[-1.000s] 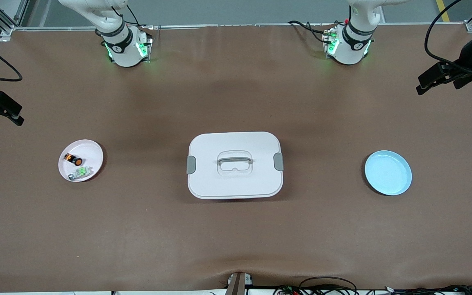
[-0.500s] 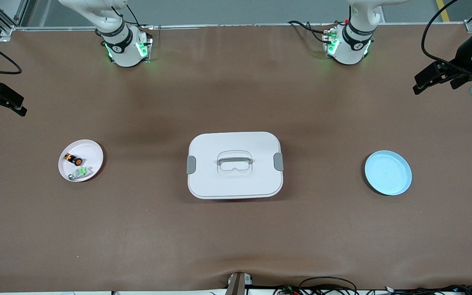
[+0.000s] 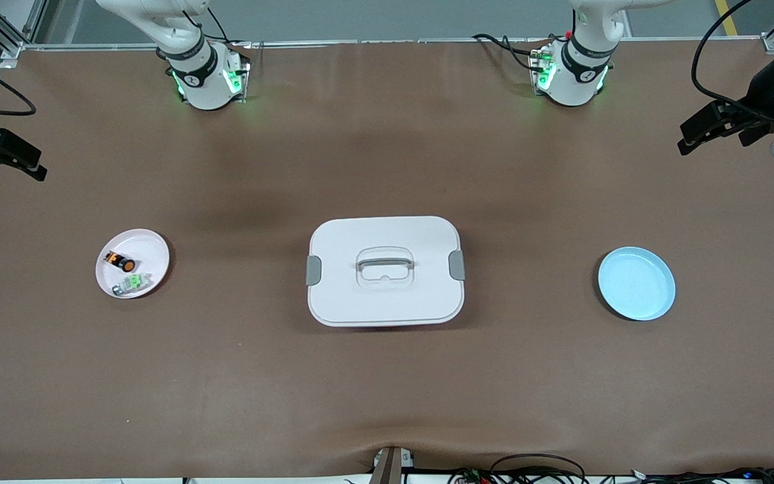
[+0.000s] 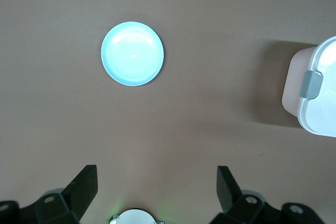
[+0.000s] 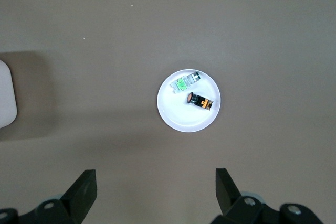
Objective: Transfer orange switch to right arm and place
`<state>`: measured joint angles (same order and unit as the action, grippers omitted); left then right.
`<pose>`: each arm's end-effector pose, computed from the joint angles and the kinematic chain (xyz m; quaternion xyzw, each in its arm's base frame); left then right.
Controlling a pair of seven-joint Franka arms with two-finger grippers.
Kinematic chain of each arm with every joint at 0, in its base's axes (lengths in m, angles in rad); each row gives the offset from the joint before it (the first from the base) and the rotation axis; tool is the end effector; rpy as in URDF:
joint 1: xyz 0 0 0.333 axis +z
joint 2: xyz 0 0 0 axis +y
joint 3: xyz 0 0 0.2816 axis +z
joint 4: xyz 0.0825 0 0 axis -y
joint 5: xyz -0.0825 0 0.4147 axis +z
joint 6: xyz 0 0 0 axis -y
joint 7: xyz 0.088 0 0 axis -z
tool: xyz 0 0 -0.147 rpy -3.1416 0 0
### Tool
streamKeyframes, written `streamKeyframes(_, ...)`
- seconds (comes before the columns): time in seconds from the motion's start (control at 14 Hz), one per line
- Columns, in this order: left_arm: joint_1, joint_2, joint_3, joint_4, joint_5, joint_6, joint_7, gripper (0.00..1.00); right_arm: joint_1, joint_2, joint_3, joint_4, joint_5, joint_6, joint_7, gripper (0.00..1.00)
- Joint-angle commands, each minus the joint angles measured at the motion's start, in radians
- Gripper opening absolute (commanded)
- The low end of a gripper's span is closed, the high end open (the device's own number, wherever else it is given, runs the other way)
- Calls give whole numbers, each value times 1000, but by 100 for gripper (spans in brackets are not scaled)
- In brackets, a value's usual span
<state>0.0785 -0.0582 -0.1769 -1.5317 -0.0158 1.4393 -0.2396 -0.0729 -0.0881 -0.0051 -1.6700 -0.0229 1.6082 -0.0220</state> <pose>0.5507 -0.0594 0.5909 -0.9974 -0.0699 0.0178 0.0003 0.5628 -0.0474 0.5541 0.9995 -0.0277 0.0126 0.0119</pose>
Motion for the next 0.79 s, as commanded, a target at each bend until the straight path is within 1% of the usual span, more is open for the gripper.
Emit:
streamKeyframes(0.0,3,-15,0,-2,0,-13,5,100,4,16,-3,32,8,-33,13,100)
streamKeyframes(0.71,-6,-3,-3,5,2,-16,19,100,1,16,-4,32,17,-22,13,100)
